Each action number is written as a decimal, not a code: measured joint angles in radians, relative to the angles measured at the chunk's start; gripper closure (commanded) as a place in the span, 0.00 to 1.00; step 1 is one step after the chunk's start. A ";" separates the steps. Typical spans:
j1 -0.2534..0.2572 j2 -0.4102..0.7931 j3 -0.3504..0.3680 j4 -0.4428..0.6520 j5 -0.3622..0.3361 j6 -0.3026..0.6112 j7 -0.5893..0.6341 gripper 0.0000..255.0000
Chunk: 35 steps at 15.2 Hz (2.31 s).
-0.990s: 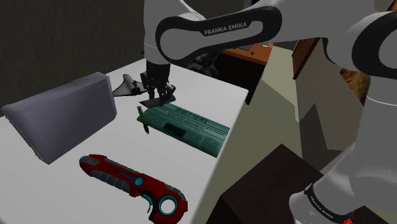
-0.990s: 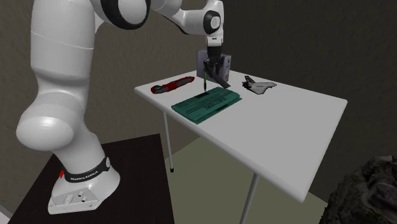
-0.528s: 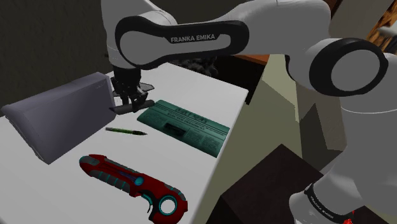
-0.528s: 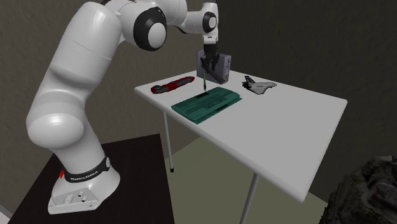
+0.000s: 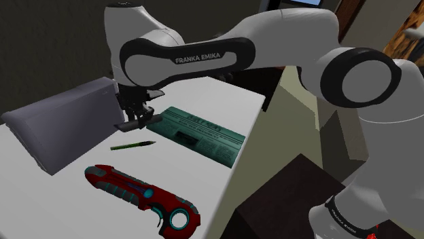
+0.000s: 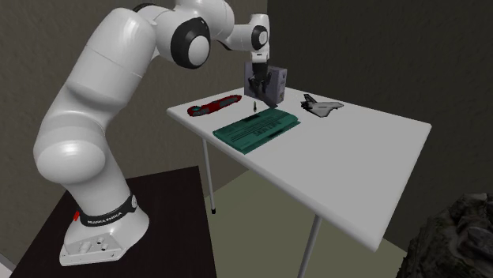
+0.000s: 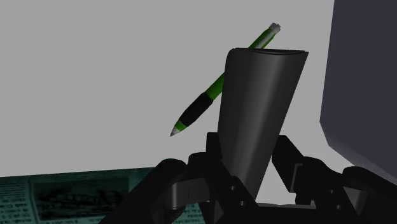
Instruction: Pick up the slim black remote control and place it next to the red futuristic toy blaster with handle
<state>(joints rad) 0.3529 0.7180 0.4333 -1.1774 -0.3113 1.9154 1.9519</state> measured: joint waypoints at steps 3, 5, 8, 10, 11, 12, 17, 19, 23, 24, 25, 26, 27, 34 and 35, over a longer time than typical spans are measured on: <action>-0.003 0.007 -0.002 -0.028 -0.004 0.035 0.004 1.00; -0.004 0.015 -0.004 -0.041 -0.007 0.056 0.006 1.00; -0.007 0.022 -0.008 -0.075 -0.013 0.097 0.013 1.00; -0.009 0.029 -0.010 -0.088 -0.017 0.116 0.015 1.00; -0.009 0.034 -0.012 -0.094 -0.019 0.126 0.016 1.00; -0.009 0.040 -0.013 -0.095 -0.021 0.135 0.017 1.00; -0.007 0.045 -0.014 -0.095 -0.023 0.143 0.019 1.00; -0.006 0.048 -0.015 -0.095 -0.024 0.144 0.019 1.00; -0.008 0.048 -0.016 -0.100 -0.024 0.145 0.019 0.00; -0.008 0.048 -0.016 -0.100 -0.024 0.145 0.020 0.00; -0.008 0.048 -0.016 -0.100 -0.024 0.145 0.020 0.00; -0.008 0.048 -0.016 -0.100 -0.024 0.145 0.019 0.00; -0.010 0.037 -0.013 -0.102 -0.021 0.135 0.018 0.00; -0.013 -0.008 0.000 -0.068 -0.003 0.059 0.008 0.00; -0.013 -0.008 0.000 -0.067 -0.003 0.057 0.008 0.00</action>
<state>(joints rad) 0.3400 0.7100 0.4331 -1.2440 -0.3147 1.9728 1.9594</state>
